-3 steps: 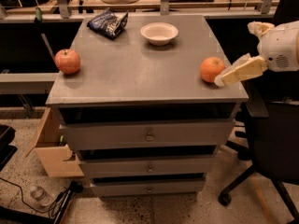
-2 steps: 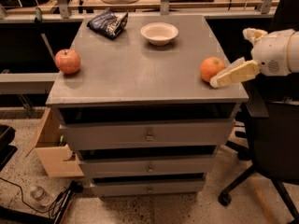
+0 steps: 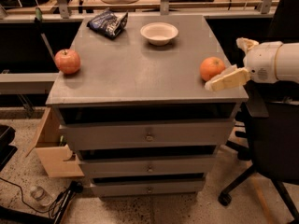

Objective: Move orange near apple

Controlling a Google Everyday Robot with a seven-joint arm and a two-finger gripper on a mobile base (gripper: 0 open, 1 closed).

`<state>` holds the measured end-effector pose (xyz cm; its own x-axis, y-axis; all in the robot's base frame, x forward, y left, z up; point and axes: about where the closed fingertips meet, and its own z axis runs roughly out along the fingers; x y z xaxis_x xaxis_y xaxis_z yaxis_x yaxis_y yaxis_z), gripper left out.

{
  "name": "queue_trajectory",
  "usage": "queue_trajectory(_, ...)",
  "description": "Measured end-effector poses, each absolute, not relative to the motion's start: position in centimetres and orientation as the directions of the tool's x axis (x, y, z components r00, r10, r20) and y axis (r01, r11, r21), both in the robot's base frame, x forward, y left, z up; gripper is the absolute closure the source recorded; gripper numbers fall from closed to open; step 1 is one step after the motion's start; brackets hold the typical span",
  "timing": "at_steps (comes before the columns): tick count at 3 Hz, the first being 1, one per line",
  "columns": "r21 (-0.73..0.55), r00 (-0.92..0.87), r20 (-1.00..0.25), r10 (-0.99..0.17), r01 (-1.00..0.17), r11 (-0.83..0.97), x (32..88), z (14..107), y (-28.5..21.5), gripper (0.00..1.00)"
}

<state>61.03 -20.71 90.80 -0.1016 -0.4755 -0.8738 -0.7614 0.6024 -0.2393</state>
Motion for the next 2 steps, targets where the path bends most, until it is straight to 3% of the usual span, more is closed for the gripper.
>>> queue_trajectory(2, -0.21, -0.126, -0.881, -0.456, -0.76, 0.615, 62.8, 87.9, -20.3, 0.0)
